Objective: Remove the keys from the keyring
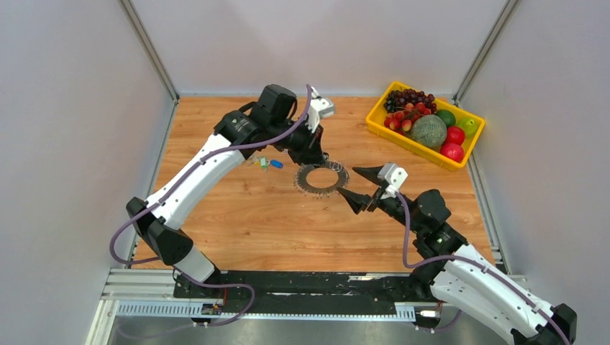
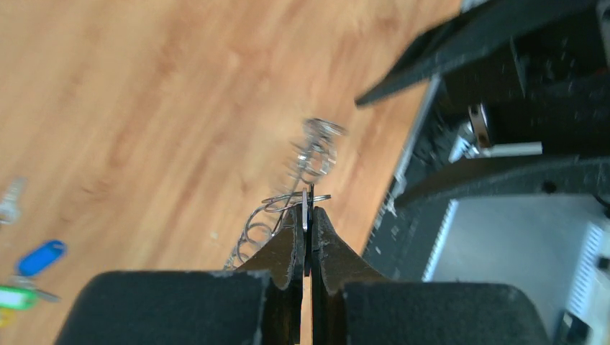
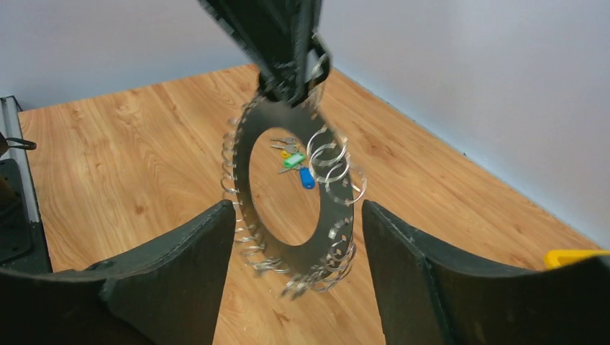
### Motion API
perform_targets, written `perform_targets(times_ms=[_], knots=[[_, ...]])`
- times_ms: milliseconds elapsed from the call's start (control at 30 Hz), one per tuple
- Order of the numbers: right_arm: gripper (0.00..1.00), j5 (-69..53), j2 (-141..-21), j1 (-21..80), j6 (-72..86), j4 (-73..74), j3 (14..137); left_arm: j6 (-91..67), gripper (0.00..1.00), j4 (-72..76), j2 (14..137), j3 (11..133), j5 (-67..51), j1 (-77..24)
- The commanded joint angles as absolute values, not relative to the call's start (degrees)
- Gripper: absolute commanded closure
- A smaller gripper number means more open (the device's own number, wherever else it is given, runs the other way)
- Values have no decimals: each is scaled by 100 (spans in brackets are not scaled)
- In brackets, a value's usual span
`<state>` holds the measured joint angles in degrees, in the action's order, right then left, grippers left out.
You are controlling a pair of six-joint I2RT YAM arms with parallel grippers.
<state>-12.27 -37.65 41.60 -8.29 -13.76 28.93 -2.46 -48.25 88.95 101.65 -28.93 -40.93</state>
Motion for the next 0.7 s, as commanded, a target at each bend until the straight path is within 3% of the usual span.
perform_targets(times_ms=[0, 100, 300, 467, 667], knots=[[27, -894, -3099, 4180, -352, -1450, 2612, -120, 100, -5843, 8962, 10357, -3856, -4148], [20, -680, -2654, 4179, -381, -1241, 2505, -47, 100, -5953, 8976, 10197, -3743, -4179], [16, -206, -2275, 4183, -378, -1090, 2249, 395, 100, -6425, 8988, 10067, -2316, -4626], [15, -110, -2370, 4184, -252, -1090, 2220, 817, 100, -7216, 9238, 10427, 358, -5200], [18, -262, -2566, 4182, -185, -1115, 2283, 1688, 100, -6884, 9227, 10427, 2633, -5576]])
